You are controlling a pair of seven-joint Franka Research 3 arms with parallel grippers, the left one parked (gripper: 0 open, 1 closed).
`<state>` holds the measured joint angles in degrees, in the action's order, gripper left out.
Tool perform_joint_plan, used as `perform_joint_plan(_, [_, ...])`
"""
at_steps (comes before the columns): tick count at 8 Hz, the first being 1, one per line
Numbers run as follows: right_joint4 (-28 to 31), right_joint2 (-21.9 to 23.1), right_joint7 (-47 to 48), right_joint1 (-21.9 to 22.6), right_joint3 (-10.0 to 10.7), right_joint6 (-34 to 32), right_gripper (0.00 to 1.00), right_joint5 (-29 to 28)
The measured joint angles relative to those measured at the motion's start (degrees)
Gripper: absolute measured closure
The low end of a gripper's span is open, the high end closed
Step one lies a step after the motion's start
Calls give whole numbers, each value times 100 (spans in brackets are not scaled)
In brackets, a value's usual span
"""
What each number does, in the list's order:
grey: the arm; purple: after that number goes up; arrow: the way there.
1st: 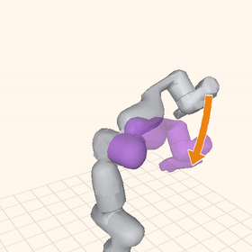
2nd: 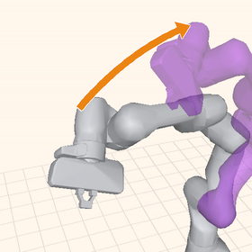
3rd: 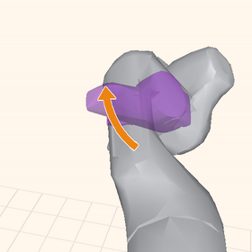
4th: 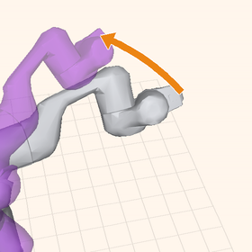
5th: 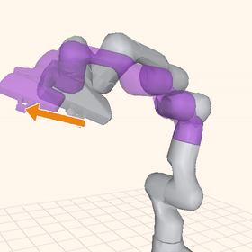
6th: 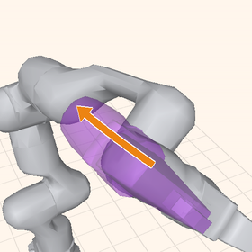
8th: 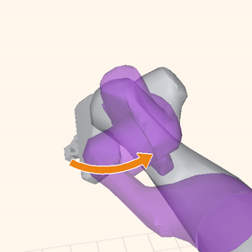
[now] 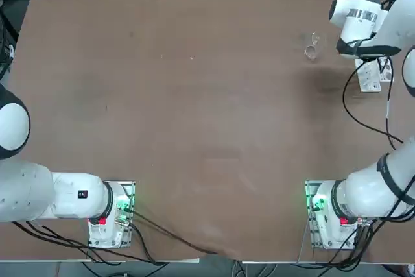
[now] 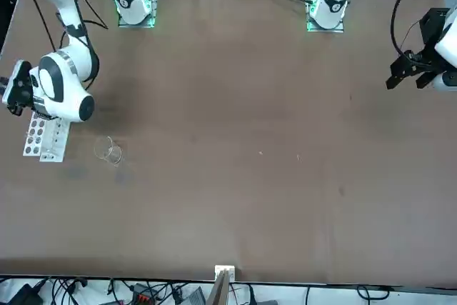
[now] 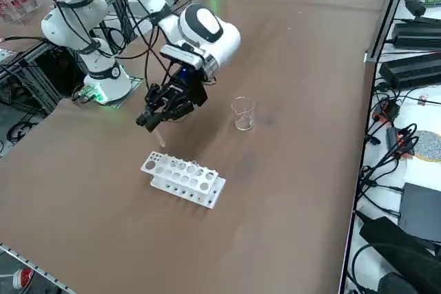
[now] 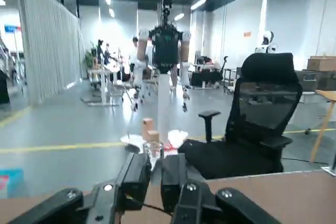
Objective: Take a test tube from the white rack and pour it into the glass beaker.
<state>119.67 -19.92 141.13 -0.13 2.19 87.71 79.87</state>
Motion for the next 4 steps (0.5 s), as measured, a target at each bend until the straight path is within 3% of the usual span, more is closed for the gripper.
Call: perform_joint_plan(4, [3,-484,812,-9,-1,-60,81,133])
